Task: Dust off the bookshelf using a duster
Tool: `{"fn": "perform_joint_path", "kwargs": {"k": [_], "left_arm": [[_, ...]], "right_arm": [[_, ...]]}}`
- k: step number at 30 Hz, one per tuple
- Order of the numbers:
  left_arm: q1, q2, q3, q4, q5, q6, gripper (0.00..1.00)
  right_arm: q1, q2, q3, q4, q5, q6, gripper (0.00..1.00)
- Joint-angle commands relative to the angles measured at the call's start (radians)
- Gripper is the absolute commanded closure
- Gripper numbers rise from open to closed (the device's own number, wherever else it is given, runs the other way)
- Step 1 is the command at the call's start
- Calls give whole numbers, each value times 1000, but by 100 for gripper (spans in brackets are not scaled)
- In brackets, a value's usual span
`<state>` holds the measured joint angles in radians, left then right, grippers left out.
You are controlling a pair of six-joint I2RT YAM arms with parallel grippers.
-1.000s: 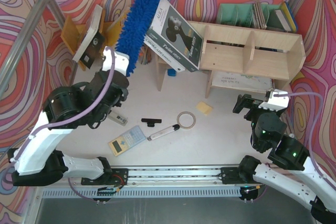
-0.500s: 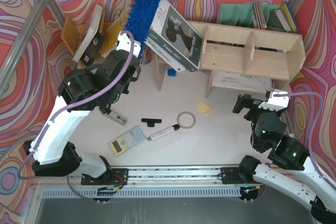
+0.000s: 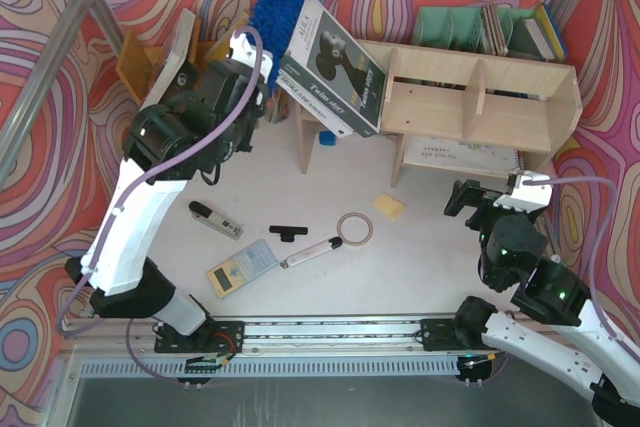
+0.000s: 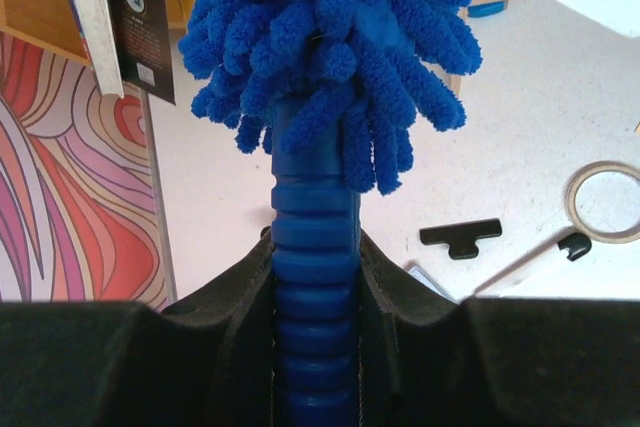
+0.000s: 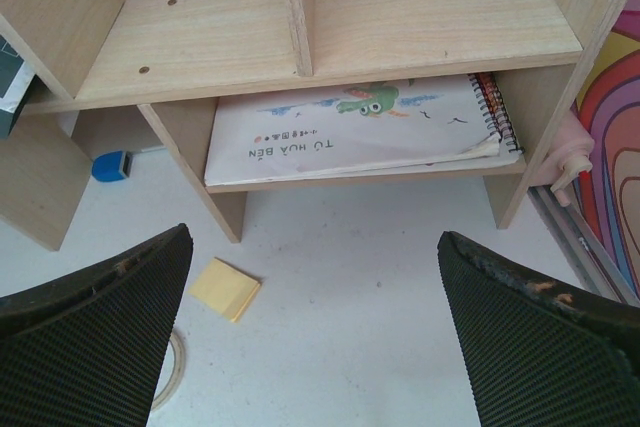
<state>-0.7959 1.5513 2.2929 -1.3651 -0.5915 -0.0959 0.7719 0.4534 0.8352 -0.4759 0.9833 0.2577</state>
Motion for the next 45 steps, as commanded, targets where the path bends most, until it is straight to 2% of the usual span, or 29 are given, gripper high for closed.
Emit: {"fn": "perform_joint_path", "kwargs": {"k": [1, 7, 10, 17, 25, 35, 40, 45], "left_arm": [[4, 6, 30, 75, 7, 26, 100], [4, -165, -102, 178, -20, -33, 100], [4, -267, -154, 180, -8, -81, 100], [2, -473, -388, 287, 104, -113, 100], [-2, -740, -706, 558, 330, -62, 100], [-3, -835, -901, 665, 482, -4, 100], [-5, -815, -956, 707, 549, 46, 100], [-6, -802, -1049, 826, 593, 150, 100]], "right_arm": [[1, -14, -10, 18, 12, -10, 3], [1, -24, -11, 18, 10, -10, 3], [1, -19, -13, 23, 7, -13, 3], [1, 2, -11, 23, 2, -15, 3], [1, 13, -11, 22, 17, -14, 3], [0, 52, -8, 17, 25, -14, 3], [0, 68, -7, 17, 28, -14, 3], [1, 74, -7, 15, 29, -14, 3]]}}
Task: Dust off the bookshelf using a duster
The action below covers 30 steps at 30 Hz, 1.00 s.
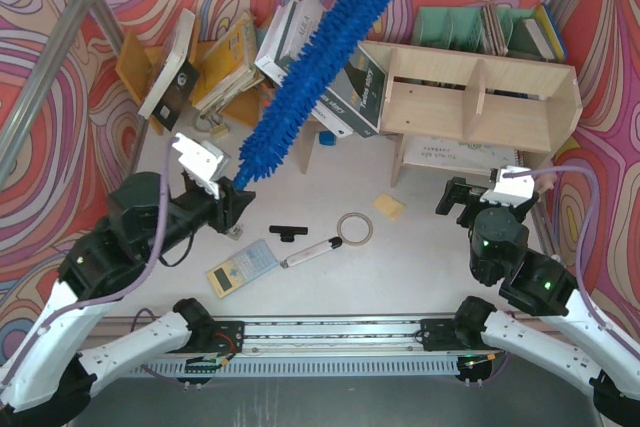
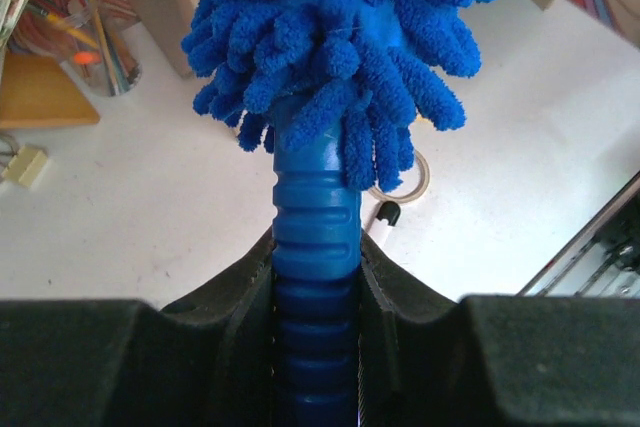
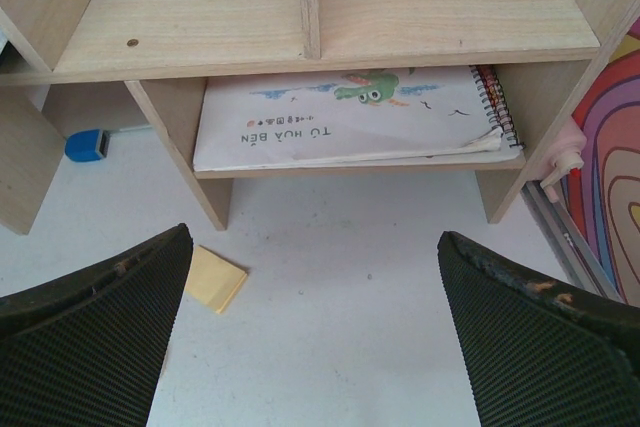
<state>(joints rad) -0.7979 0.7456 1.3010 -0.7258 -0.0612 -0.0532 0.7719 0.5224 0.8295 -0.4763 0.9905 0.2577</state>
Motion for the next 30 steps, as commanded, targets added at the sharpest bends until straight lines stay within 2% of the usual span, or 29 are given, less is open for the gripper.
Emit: {"fn": "perform_joint_path", "kwargs": {"k": [1, 9, 13, 16, 24, 30], "left_arm": [[-4, 8, -75, 207, 70, 136, 100], [-4, 77, -119, 295, 13, 366, 100], [-2, 18, -240, 435, 79, 582, 100], [7, -24, -291, 531, 77, 672, 100], [65, 29, -235, 477, 91, 819, 100], [226, 77, -228, 546, 193, 839, 100]], "right_arm": [[1, 4, -1, 16, 22, -14, 3], [0, 4, -3, 17, 19, -15, 3], [1, -1, -4, 16, 14, -16, 3], [1, -9, -7, 22, 11, -21, 3], [0, -8, -11, 34, -5, -28, 3], [1, -11, -9, 30, -3, -24, 3]]}}
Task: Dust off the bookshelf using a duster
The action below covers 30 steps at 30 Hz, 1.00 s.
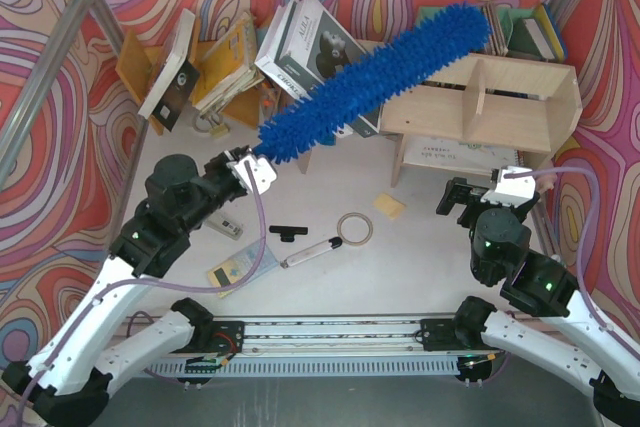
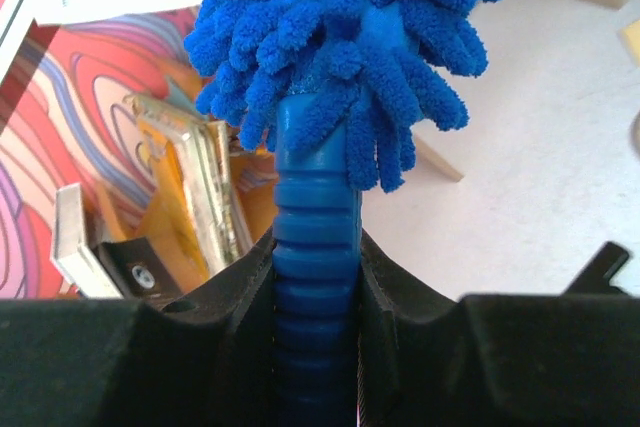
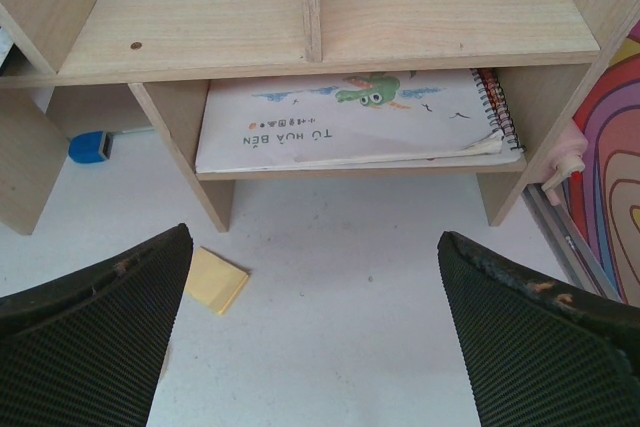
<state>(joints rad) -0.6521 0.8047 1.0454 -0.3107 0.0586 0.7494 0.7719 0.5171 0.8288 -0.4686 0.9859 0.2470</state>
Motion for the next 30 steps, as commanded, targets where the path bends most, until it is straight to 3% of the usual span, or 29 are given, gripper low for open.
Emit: {"fn": "perform_joint_path", "kwargs": {"k": [1, 11, 21, 30], "left_arm": [[107, 24, 27, 152, 79, 37, 100], [239, 93, 14, 258, 133, 18, 100], [233, 105, -130, 342, 199, -130, 100], [120, 127, -172, 259, 156, -73, 100]], "right_arm": [[1, -7, -9, 21, 1, -13, 3], [0, 1, -10, 22, 2, -16, 3], [0, 1, -11, 25, 8, -18, 3], [0, -10, -11, 25, 11, -17, 3]]}}
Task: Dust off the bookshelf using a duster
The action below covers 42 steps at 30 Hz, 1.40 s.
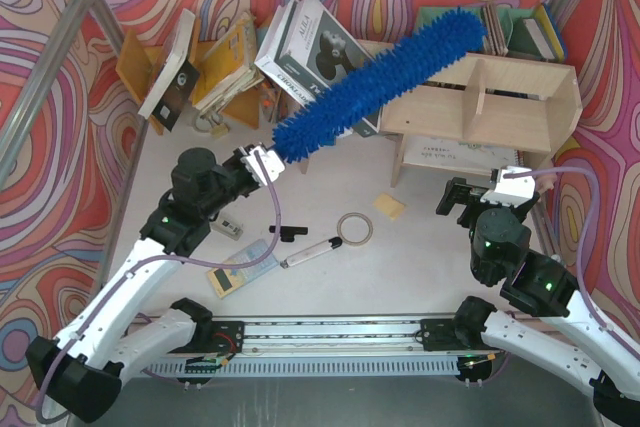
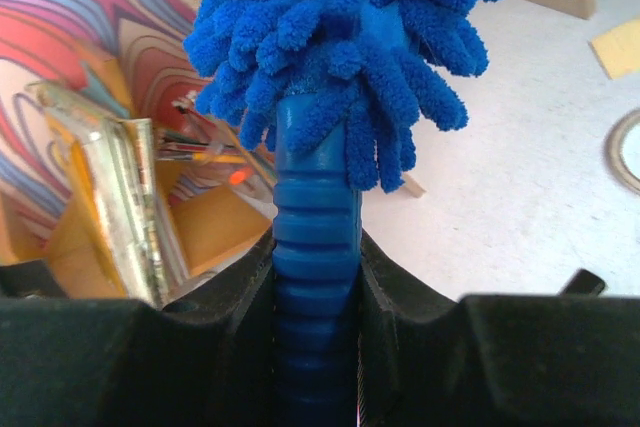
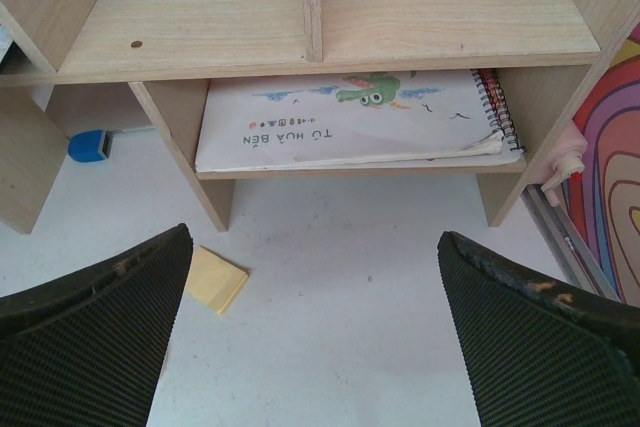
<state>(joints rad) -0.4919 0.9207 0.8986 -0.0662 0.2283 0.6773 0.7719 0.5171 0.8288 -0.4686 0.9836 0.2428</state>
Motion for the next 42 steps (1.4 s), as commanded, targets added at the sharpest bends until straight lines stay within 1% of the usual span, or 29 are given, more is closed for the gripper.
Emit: {"fn": "perform_joint_path", "kwargs": {"k": [1, 7, 13, 16, 20, 23, 27, 29, 32, 34, 38, 42], "left_arm": [[-50, 19, -28, 14, -16, -1, 100], [-76, 63, -23, 17, -41, 24, 100], [-54, -18, -1, 50, -87, 22, 100], [-18, -66, 16, 65, -79, 12, 100], [32, -83, 56, 31, -55, 12, 100], [37, -79, 65, 13, -38, 11, 100], [34, -59, 46, 19, 0, -67, 100], [17, -45, 33, 17, -1, -100, 100], [-72, -23, -2, 23, -68, -70, 100], [-115, -3, -11, 12, -85, -73, 100], [-125, 20, -54, 40, -85, -81, 100], [-125, 34, -42, 39, -95, -73, 100]], "right_arm": [[1, -11, -11, 25, 12, -13, 3], [1, -15, -11, 23, 9, -12, 3], [1, -20, -13, 23, 7, -10, 3], [0, -20, -11, 23, 6, -11, 3], [1, -25, -11, 22, 6, -10, 3], [0, -35, -11, 22, 6, -8, 3], [0, -39, -12, 22, 6, -8, 3], [1, -40, -12, 21, 6, -8, 3], [0, -39, -11, 22, 6, -8, 3], [1, -39, -11, 22, 6, -8, 3], [1, -46, -11, 20, 6, -7, 3], [0, -56, -13, 22, 4, -8, 3]]}}
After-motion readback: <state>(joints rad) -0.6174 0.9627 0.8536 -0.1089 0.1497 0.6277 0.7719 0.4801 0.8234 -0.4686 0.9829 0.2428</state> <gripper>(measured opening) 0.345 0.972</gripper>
